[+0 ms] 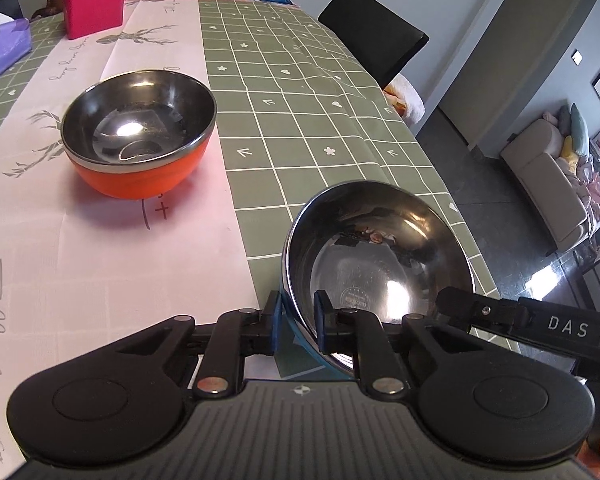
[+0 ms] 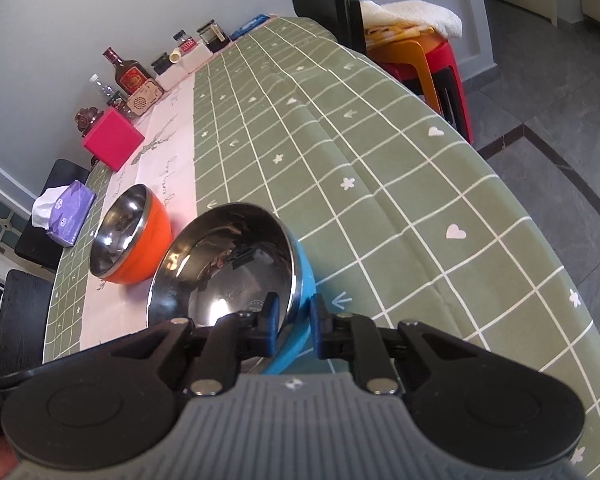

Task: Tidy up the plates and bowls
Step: 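Carry the blue bowl with the left gripper toward the green bowl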

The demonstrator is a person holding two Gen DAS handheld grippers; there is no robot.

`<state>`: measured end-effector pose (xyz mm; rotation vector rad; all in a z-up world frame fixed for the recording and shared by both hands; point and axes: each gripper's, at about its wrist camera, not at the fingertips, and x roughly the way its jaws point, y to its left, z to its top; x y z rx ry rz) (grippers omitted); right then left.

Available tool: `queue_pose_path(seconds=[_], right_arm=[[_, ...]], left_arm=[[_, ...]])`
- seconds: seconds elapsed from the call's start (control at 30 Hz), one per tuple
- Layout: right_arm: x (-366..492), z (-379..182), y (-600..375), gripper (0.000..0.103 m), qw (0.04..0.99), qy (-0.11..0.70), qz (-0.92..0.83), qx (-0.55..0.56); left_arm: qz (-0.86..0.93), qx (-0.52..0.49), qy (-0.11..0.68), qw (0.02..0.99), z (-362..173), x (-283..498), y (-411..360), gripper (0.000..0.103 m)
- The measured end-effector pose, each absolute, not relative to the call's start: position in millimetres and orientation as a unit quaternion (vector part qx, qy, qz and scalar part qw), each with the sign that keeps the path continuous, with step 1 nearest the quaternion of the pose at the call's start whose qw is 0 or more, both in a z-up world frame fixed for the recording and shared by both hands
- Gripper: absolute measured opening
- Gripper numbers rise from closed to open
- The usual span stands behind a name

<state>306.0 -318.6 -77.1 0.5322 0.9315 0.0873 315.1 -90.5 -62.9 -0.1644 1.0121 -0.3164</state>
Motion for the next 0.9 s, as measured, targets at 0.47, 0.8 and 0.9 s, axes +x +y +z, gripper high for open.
queue_pose_path(seconds=[0.47,0.8,0.9], right_arm=[[268.2,-47.8,-290.0,0.011,0.868,0.426,0.109,0.232],[238.0,-34.7,-249.5,0.011,0.859,0.434,0.182,0.203],[228.5,-35.3,-235.5,0.011,0.855,0.44,0.202,0.185]], left_arm=[[-0.112,-0.065,0.447,0.885,-11.1,255.7,-58.7,0.018],[-0.084,-0.055,0.473,0.875,1.2,210.3,-16.3,0.018],[-0.082,-0.076,0.496,0.861,-5.6,197.1,2.9,0.018]])
